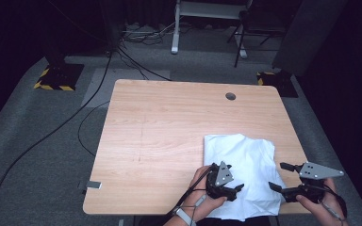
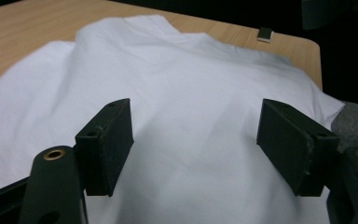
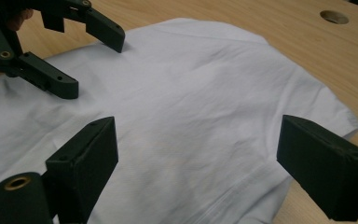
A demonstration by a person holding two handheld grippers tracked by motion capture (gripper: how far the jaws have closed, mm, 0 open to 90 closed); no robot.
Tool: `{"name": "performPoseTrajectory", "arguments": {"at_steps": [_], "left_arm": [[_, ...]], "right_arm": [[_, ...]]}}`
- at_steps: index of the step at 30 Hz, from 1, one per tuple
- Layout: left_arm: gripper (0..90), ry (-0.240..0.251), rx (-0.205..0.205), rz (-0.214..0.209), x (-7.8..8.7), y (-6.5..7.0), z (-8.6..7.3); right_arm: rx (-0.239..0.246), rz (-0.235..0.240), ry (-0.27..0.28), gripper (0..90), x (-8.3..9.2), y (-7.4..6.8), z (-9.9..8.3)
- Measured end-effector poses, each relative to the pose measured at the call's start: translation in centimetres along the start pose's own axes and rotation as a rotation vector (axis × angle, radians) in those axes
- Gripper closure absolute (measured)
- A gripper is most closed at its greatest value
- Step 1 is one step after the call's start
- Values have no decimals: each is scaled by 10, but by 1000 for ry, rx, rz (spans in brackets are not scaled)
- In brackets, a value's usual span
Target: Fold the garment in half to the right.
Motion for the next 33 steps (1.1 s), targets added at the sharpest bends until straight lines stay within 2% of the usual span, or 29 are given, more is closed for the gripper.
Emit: {"name": "performPoseTrajectory", "arguments": {"at_steps": [2, 5, 6, 10, 15, 18, 20, 21, 22, 25, 29, 33], "left_arm": [[281, -26, 4, 0, -5, 2, -5], [286, -81, -22, 19, -16, 7, -12], [288, -105, -30, 25, -19, 9, -11], [289, -140, -45, 25, -25, 13, -9], [286, -138, -29, 29, -26, 13, -9], [284, -150, -14, 38, -26, 12, -9], [285, -149, -2, 45, -26, 11, -10], [285, -151, 1, 49, -25, 10, -10], [285, -152, 9, 54, -25, 10, -10], [290, -161, 19, 62, -26, 7, -10], [296, -159, 16, 83, -25, -2, -11], [299, -162, 25, 99, -23, -13, -12]], "right_arm": [[9, 7, -13, 124, -4, 0, -2], [7, 19, -19, 124, -8, 1, -5], [7, 23, -24, 124, -10, 1, -6], [10, 50, -61, 125, -20, 0, -11], [25, 75, -145, 125, -39, -1, -25], [23, 68, -194, 115, -49, 2, -38], [20, 60, -251, 120, -53, 5, -49], [11, 63, -255, 114, -54, 6, -51], [2, 69, -236, 119, -54, 8, -53], [7, 73, -233, 120, -56, 12, -52], [12, 73, -237, 114, -63, 19, -46], [12, 68, -217, 112, -72, 24, -41]]}}
Point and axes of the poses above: each handheld gripper's, and its own axes: x roughly backward along the jaws, z roughly out of its top, y roughly to its right, the point moved 3 cm from there along -x, roughly forward along the jaws, and after that the axes turned 6 degrees about z, right-handed, at the moved point
